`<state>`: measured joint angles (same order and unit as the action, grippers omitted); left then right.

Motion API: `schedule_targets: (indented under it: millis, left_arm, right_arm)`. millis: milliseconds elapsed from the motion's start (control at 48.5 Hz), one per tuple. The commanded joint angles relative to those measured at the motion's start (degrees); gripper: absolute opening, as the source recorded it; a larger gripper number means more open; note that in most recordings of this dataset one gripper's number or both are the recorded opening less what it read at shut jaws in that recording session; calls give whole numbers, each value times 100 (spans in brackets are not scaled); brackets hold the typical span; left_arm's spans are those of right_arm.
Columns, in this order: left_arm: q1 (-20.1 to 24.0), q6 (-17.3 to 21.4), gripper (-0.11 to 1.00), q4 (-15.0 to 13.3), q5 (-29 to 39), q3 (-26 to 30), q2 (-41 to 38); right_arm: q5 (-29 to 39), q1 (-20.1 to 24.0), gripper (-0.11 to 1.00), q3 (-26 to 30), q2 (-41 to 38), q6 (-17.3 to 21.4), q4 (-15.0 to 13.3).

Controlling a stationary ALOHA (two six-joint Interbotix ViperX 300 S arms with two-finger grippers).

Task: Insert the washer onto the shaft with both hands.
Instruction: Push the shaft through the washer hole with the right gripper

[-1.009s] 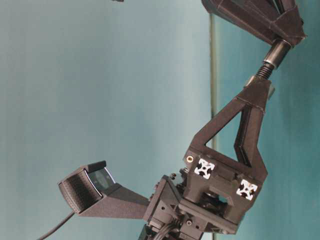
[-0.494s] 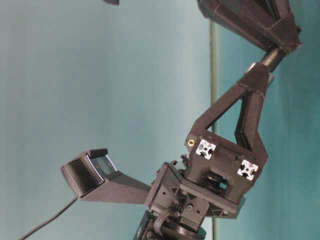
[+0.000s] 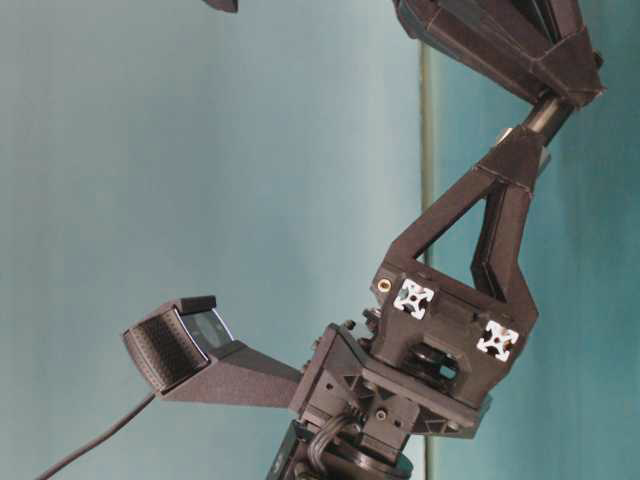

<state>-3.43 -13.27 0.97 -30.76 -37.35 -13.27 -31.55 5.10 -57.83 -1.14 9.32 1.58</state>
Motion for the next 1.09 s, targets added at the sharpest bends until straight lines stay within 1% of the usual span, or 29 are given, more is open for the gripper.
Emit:
schedule_targets:
  millis: [0,185,536,1071]
  left_arm:
    - [-26,18,37,9,26,105,18]
    - [-88,26,37,9,193,132,0]
    - [-97,44,36,9,185,220,-26]
    - [-97,62,37,18,193,299,-44]
  right_arm:
    - [-88,-9,0,167,70,35,-9]
    - [-97,-35,0,176,70,18,0]
    - [-149,-62,0,308,62,0,-9]
    - [-158,-62,0,316,62,0,-9]
